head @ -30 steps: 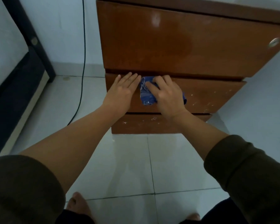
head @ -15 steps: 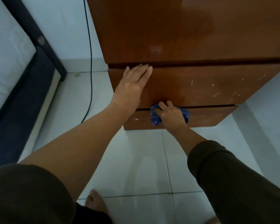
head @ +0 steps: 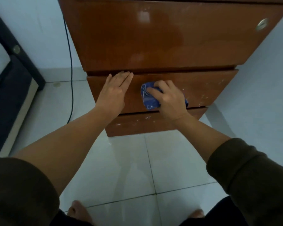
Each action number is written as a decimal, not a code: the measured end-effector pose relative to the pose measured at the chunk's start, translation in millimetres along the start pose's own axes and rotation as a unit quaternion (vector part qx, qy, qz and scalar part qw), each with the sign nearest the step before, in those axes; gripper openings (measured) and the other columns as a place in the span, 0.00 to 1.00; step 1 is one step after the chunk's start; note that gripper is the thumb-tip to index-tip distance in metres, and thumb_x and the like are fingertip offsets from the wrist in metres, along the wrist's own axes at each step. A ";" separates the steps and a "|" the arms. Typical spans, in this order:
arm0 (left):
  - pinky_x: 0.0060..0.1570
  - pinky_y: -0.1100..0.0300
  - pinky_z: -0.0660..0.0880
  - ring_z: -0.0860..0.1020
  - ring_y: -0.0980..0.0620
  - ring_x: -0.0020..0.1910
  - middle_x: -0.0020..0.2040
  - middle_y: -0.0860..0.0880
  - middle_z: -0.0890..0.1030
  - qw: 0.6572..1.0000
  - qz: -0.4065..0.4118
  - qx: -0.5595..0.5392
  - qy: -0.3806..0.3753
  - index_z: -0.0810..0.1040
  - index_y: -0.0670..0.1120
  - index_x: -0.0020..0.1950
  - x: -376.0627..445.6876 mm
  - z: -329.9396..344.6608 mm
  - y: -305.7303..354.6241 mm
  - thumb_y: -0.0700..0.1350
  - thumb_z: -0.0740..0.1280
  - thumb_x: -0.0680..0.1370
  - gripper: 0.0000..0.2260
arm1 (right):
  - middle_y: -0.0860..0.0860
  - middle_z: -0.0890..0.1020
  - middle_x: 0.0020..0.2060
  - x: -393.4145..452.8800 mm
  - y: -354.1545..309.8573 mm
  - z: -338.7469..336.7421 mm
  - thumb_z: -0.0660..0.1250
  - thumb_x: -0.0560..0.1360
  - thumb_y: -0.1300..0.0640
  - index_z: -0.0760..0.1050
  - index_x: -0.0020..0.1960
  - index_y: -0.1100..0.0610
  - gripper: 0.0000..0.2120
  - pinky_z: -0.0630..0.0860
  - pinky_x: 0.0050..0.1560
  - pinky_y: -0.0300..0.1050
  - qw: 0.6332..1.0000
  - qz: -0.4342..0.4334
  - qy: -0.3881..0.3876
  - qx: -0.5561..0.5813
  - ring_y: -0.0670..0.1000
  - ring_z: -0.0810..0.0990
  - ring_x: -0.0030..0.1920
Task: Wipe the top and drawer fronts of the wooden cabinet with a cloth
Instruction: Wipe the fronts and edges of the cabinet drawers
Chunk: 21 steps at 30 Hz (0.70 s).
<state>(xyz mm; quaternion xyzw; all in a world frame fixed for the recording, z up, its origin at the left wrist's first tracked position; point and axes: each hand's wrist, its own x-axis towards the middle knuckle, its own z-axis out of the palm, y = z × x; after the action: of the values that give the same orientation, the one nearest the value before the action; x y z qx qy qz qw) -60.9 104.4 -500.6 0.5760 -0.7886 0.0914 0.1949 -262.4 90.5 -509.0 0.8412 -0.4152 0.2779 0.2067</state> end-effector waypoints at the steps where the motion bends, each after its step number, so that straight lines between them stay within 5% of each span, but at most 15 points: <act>1: 0.74 0.52 0.46 0.56 0.47 0.76 0.76 0.45 0.61 1.000 0.007 -0.005 -0.009 0.55 0.44 0.77 4.1 1.2 5.1 0.29 0.61 0.73 0.34 | 0.58 0.82 0.43 5.1 6.1 -5.5 0.68 0.69 0.62 0.82 0.48 0.59 0.09 0.73 0.29 0.45 1.000 0.005 0.022 -0.015 0.61 0.79 0.38; 6: 0.74 0.55 0.44 0.54 0.47 0.76 0.76 0.45 0.58 0.996 0.057 -0.048 -0.044 0.53 0.43 0.77 31.4 11.1 29.1 0.26 0.60 0.73 0.35 | 0.56 0.81 0.42 14.0 28.3 2.4 0.73 0.67 0.62 0.82 0.45 0.56 0.07 0.70 0.29 0.43 0.996 0.025 0.037 -0.072 0.58 0.76 0.40; 10: 0.72 0.47 0.53 0.65 0.40 0.71 0.70 0.39 0.69 0.995 0.068 -0.068 0.011 0.65 0.39 0.73 34.5 23.8 26.0 0.22 0.60 0.68 0.33 | 0.55 0.80 0.40 -9.8 28.7 33.7 0.73 0.66 0.62 0.83 0.42 0.56 0.06 0.68 0.28 0.43 0.998 0.004 0.030 -0.049 0.53 0.65 0.42; 16: 0.65 0.43 0.65 0.75 0.37 0.61 0.61 0.36 0.77 0.992 0.092 -0.059 0.065 0.73 0.36 0.67 35.4 37.3 22.4 0.22 0.62 0.65 0.30 | 0.52 0.66 0.46 -54.3 15.2 89.3 0.80 0.55 0.63 0.83 0.39 0.58 0.14 0.66 0.24 0.39 0.994 0.014 -0.107 0.002 0.54 0.65 0.43; 19: 0.64 0.43 0.67 0.76 0.38 0.60 0.60 0.37 0.78 0.991 0.100 -0.056 0.074 0.73 0.37 0.66 35.9 38.3 21.2 0.22 0.61 0.65 0.30 | 0.54 0.76 0.45 -63.0 4.8 102.3 0.82 0.50 0.61 0.82 0.37 0.58 0.17 0.68 0.22 0.38 0.983 0.027 -0.183 0.005 0.57 0.75 0.41; 21: 0.63 0.44 0.68 0.76 0.38 0.60 0.60 0.37 0.78 0.990 0.104 -0.051 0.077 0.73 0.37 0.66 36.2 37.1 20.9 0.22 0.61 0.65 0.30 | 0.56 0.78 0.50 -64.5 1.5 103.8 0.80 0.59 0.60 0.82 0.45 0.59 0.15 0.74 0.27 0.42 0.968 0.051 -0.245 0.004 0.59 0.78 0.47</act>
<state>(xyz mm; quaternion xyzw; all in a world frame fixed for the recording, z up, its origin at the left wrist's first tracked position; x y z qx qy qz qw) -97.5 65.7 -517.7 0.4710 -0.8307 0.1146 0.2738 -265.2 67.2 -629.0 0.8620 -0.4947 0.0754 0.0813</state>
